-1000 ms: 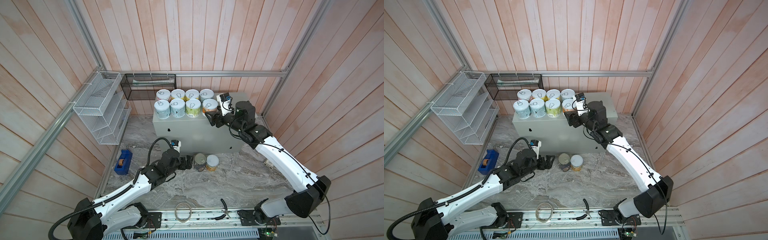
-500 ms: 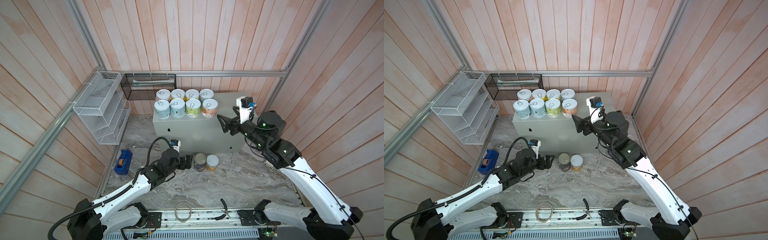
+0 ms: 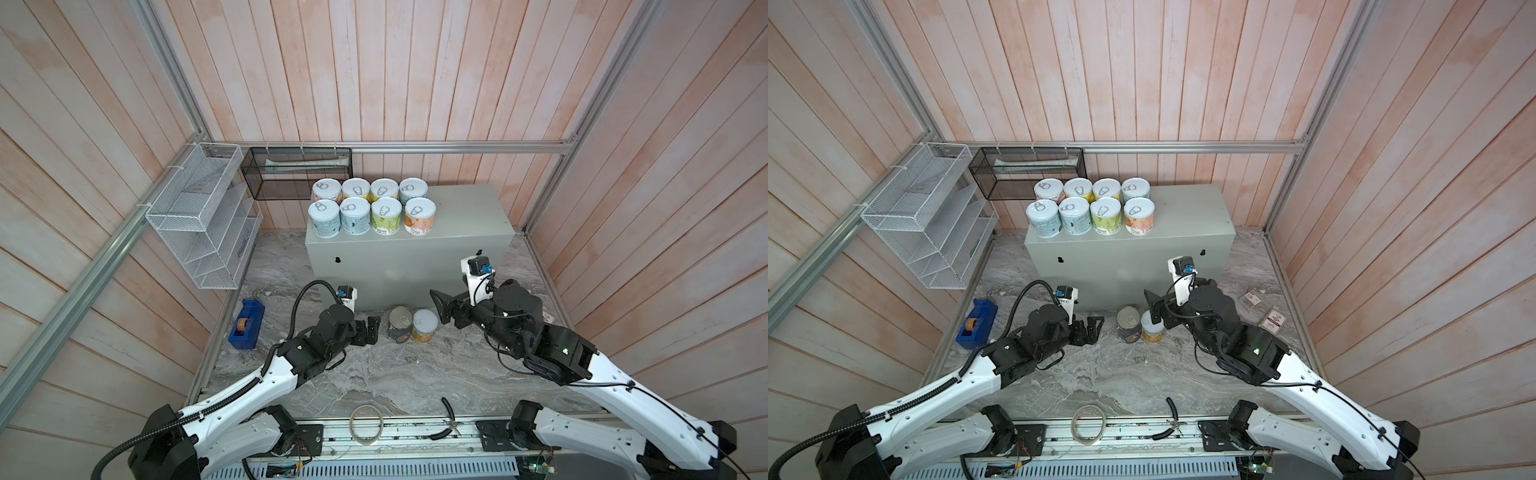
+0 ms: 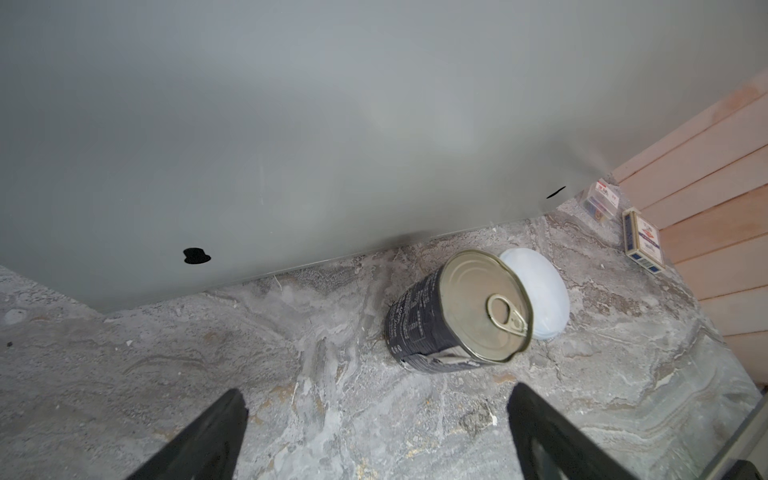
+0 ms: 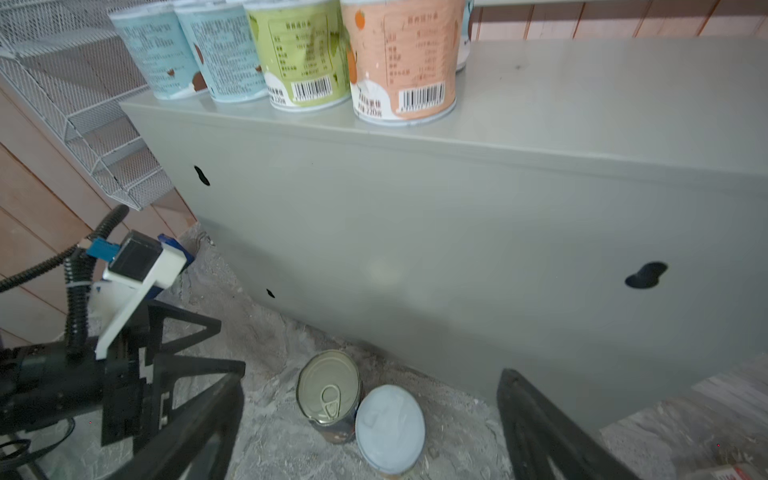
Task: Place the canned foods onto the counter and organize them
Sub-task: 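Swing the right gripper down over the white-lidded floor can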
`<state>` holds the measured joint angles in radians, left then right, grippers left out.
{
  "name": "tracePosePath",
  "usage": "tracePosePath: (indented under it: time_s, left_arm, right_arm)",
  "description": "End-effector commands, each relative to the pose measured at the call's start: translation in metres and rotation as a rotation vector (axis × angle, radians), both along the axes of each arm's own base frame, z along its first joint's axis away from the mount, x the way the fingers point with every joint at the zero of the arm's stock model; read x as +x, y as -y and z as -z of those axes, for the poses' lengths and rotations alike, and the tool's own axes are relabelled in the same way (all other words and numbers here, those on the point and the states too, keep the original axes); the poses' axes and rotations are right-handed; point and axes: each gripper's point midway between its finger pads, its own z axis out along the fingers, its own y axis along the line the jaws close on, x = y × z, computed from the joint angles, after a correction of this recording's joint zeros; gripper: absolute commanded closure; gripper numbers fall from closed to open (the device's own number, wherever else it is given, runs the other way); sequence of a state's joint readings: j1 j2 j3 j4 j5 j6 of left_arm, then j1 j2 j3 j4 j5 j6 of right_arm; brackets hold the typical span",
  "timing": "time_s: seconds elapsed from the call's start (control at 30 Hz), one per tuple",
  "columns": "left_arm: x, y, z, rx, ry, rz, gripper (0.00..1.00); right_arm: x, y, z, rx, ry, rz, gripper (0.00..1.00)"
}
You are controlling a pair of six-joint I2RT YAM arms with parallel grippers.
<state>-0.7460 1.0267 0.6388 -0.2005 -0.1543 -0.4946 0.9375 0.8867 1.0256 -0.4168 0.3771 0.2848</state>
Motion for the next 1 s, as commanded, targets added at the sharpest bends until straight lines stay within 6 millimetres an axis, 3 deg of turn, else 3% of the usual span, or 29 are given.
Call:
tracePosePath:
  time_s: [0.0,0.23,0.53,0.7,0.97]
  left_arm:
    - [-0.004,0.000,-0.004,-0.039,0.010,0.011,0.00]
    - [-0.016,0.000,0.007,-0.032,-0.046,0.012,0.00]
    - [-0.027,0.007,0.020,-0.065,-0.048,0.005,0.00]
    - [-0.029,0.003,0.023,-0.068,-0.038,-0.006,0.00]
    - [-0.029,0.002,0.027,-0.079,-0.037,-0.022,0.00]
  right_arm:
    - [-0.008,0.017,0.029,0.022,-0.084,0.077,0.06]
    - [-0.015,0.009,0.110,-0.011,-0.202,0.048,0.06]
    - [-0.015,-0.007,0.182,-0.032,-0.271,0.002,0.03]
    - [-0.009,-0.006,0.201,-0.040,-0.257,0.014,0.03]
    - [0.017,0.001,0.208,-0.052,-0.230,0.032,0.03]
